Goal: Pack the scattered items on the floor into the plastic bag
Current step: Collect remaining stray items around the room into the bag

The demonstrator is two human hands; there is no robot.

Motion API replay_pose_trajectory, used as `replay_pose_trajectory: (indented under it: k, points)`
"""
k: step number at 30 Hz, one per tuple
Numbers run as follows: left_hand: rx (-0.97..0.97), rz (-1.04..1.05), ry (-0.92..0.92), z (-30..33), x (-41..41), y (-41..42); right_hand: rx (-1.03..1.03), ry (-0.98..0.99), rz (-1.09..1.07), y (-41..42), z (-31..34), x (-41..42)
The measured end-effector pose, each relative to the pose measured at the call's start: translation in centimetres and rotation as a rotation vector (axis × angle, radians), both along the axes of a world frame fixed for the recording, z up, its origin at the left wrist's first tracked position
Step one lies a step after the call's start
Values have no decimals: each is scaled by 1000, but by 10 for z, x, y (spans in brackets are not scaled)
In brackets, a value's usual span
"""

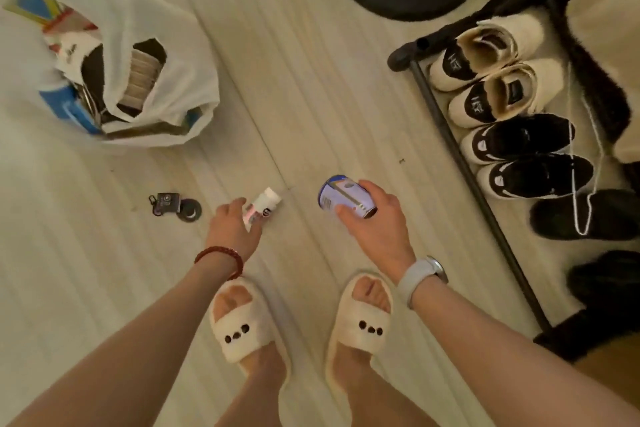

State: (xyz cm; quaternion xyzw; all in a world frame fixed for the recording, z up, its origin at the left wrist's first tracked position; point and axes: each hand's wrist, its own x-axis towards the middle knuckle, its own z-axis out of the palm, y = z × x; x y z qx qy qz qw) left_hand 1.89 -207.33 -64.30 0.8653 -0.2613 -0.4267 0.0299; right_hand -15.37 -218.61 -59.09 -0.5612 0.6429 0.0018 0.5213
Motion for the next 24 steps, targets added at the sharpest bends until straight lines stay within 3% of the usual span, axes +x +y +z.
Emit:
replay_pose_trajectory:
  k: [5, 11, 14, 18, 22, 24]
  points:
    - [-12, -254, -259, -90, 5, -13, -114, -133, 81, -39, -79, 47]
    - [-375, -486, -162, -146, 16, -10, -246, -268, 142, -78, -131, 98]
    - [-576, -449, -162, -132, 42, -18, -278, -320, 185, -92, -126, 120]
    - [-821, -278, -154, -65, 86, -28, -388, -422, 231, -110, -77, 152]
    - [-1063, 4, -390, 17, 138, -22, -455, -546, 306, -107, -12, 203]
    - [-1034, 148, -467, 42, 172, -22, -506, -584, 385, -98, 13, 236]
